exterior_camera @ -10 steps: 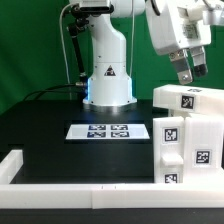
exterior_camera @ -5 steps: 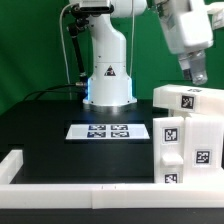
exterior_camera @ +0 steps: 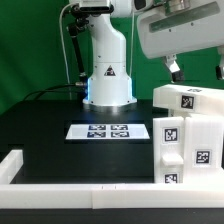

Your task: Assemble cabinet

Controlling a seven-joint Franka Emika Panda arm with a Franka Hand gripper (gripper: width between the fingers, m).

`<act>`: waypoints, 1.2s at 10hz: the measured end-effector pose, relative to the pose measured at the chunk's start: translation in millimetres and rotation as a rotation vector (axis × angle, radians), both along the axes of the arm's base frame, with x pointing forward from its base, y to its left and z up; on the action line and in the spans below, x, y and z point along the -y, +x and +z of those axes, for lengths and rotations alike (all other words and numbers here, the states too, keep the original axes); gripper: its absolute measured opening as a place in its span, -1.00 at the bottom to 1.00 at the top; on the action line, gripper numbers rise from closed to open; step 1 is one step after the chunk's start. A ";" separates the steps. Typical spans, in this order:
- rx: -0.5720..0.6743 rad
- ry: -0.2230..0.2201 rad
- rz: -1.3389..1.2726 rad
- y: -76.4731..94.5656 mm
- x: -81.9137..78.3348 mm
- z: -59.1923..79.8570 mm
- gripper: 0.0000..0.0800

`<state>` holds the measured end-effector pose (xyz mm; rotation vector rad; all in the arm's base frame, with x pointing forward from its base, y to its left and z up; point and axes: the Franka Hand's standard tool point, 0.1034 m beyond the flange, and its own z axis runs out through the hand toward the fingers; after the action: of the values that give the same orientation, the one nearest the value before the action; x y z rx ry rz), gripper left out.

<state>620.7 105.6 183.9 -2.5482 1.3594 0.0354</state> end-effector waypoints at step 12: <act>0.178 -0.202 1.339 -14.7 -13.6 -9.5 0.99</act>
Offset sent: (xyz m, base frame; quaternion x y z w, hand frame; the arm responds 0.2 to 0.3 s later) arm -0.0074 0.0145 0.0033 -0.0292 0.0149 -0.3550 0.9343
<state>606.0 119.1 174.5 -2.9911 -0.5755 -0.0857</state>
